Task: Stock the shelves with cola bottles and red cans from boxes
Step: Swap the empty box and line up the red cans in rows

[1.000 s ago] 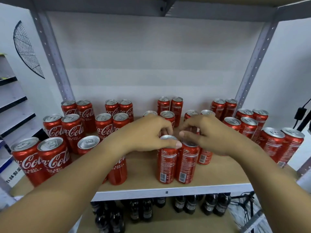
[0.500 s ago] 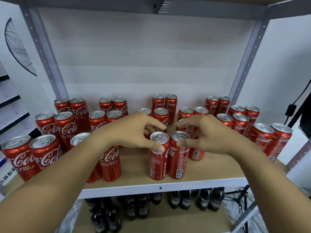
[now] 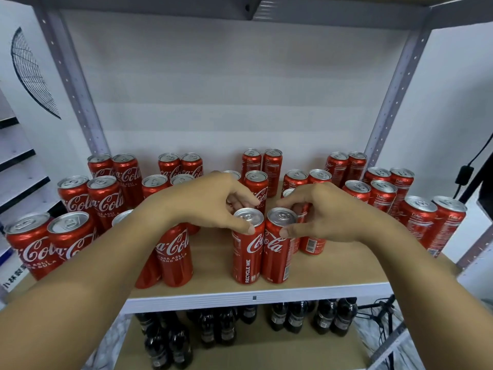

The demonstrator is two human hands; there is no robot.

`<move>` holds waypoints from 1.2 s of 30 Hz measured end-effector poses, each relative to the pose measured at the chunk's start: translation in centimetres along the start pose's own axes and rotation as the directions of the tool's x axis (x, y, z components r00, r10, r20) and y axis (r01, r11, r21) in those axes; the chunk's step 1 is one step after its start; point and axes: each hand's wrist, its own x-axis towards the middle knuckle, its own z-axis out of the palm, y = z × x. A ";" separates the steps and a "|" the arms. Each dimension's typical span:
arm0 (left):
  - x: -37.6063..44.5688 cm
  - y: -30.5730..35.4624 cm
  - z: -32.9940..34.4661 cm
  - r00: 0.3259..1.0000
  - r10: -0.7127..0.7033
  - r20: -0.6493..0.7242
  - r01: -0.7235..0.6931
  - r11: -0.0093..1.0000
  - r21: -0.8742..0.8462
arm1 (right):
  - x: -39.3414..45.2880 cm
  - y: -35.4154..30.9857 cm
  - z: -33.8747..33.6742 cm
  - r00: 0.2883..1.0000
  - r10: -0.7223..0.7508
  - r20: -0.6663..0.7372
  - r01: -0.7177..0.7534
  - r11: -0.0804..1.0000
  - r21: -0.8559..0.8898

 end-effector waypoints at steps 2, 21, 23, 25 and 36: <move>-0.1 0.2 0.3 0.999 -0.022 -0.034 0.024 0.998 0.061 | 0.3 0.1 0.2 0.999 0.006 -0.032 -0.007 1.000 -0.026; -0.3 -0.8 0.4 0.997 -0.016 -0.076 0.023 0.996 0.088 | 1.2 -0.5 0.6 0.999 0.034 -0.024 -0.035 0.999 -0.028; -0.4 -1.0 0.1 1.000 0.000 -0.020 0.001 0.999 0.048 | 1.4 -0.4 0.5 1.000 0.013 0.017 -0.013 1.000 -0.009; -0.5 -1.2 -0.4 0.999 0.000 0.036 0.000 1.000 0.003 | 1.5 -0.2 0.4 0.999 -0.011 0.050 0.010 1.000 0.008; -0.5 -0.6 -0.1 0.998 -0.040 -0.040 0.045 0.990 0.133 | 1.8 -0.7 0.7 0.999 0.029 0.014 -0.029 1.000 0.007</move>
